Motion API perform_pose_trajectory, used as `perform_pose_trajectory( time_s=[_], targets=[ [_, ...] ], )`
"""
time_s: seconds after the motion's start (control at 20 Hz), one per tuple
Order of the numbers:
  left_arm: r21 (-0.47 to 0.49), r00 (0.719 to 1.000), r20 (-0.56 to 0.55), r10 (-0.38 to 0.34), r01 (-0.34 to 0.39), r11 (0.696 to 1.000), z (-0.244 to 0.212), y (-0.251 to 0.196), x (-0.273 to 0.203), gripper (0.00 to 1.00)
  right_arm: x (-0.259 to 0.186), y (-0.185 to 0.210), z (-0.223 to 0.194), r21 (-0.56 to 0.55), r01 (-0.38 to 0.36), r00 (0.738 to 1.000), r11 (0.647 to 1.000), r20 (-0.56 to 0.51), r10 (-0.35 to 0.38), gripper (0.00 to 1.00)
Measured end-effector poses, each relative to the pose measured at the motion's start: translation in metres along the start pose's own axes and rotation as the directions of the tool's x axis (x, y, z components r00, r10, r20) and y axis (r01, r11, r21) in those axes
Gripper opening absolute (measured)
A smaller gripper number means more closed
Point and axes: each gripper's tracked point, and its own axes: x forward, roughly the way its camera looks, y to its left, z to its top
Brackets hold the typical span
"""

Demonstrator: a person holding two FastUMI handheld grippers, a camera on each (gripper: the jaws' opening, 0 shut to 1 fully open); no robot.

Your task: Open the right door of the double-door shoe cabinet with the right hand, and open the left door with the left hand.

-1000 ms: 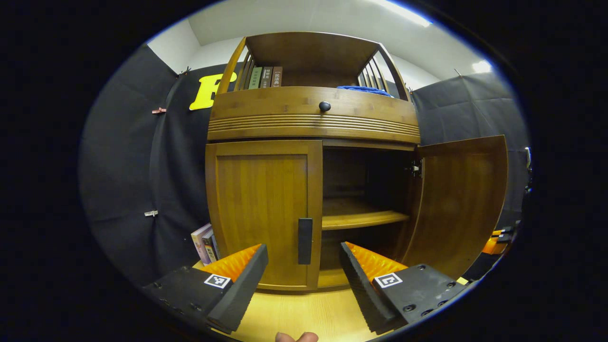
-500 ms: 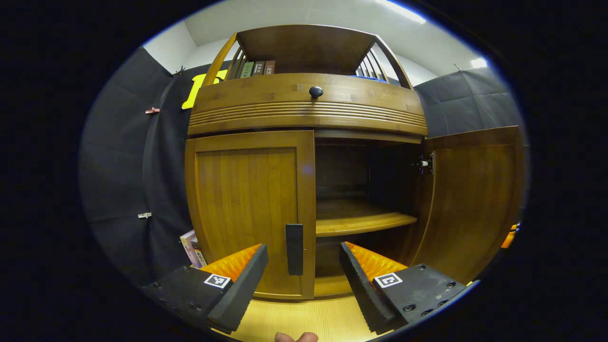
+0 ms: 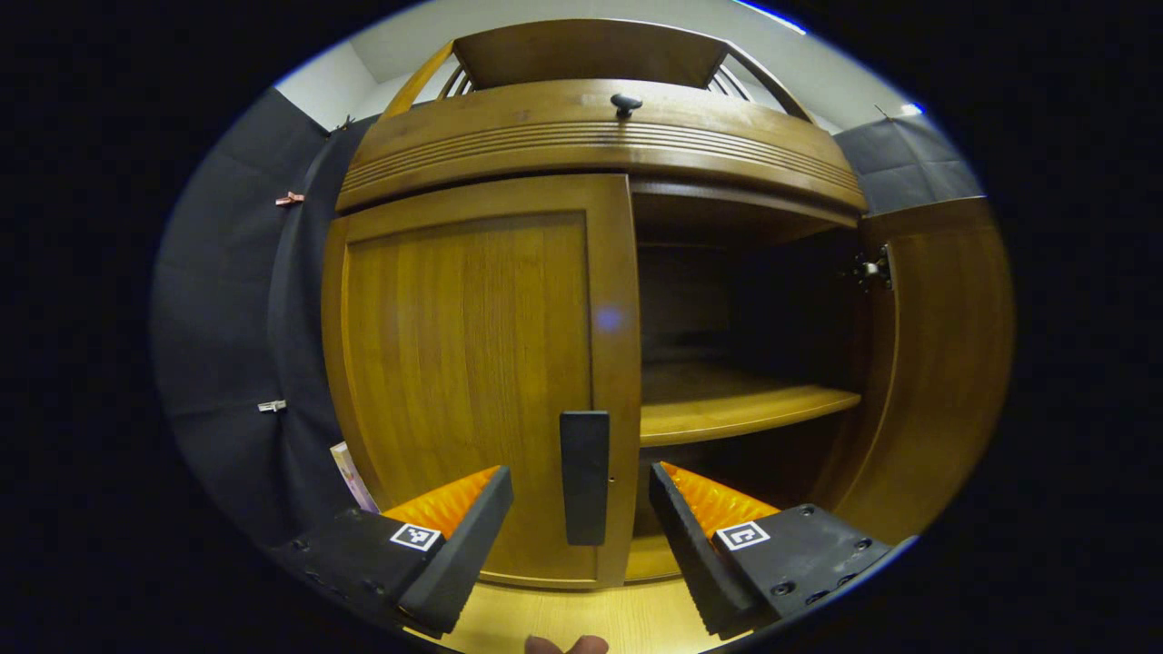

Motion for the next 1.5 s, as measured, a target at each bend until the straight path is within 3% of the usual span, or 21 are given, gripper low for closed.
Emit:
perform_pose_trajectory(
  time_s=[0.05, 0.3, 0.45, 0.65, 0.9, 1.5],
  targets=[
    [-0.002, 1.0, 0.0, 0.005, -0.005, 1.0, -0.003, 0.002, 0.006, 0.94, -0.005, -0.005, 0.004, 0.007, 0.01, 1.0, 1.0, 0.013, -0.01, 0.26],
    [0.0, 1.0, 0.007, -0.018, 0.018, 1.0, -0.003, -0.003, 0.028, 0.92, -0.017, -0.039, 0.012, 0.033, 0.103, 0.993, 0.994, 0.058, -0.104, 0.98],
    [0.01, 0.999, -0.008, -0.044, 0.044, 0.999, -0.009, -0.013, 0.033, 0.72, -0.024, -0.051, 0.021, 0.066, 0.149, 0.984, 0.987, 0.09, -0.155, 0.98],
    [-0.029, 1.0, -0.019, -0.004, 0.004, 1.0, -0.01, -0.005, 0.035, 0.36, -0.028, -0.05, 0.021, 0.039, 0.174, 0.981, 0.984, 0.081, -0.177, 0.98],
    [-0.028, 0.999, -0.027, -0.033, 0.032, 0.999, -0.012, -0.003, 0.021, 0.33, -0.039, -0.016, 0.031, -0.022, 0.136, 0.984, 0.99, 0.118, -0.132, 0.98],
    [-0.01, 0.993, -0.044, -0.106, 0.105, 0.994, -0.022, 0.041, -0.084, 0.33, -0.045, 0.089, 0.033, -0.023, 0.052, 0.99, 0.998, 0.13, -0.049, 0.98]
  ],
)
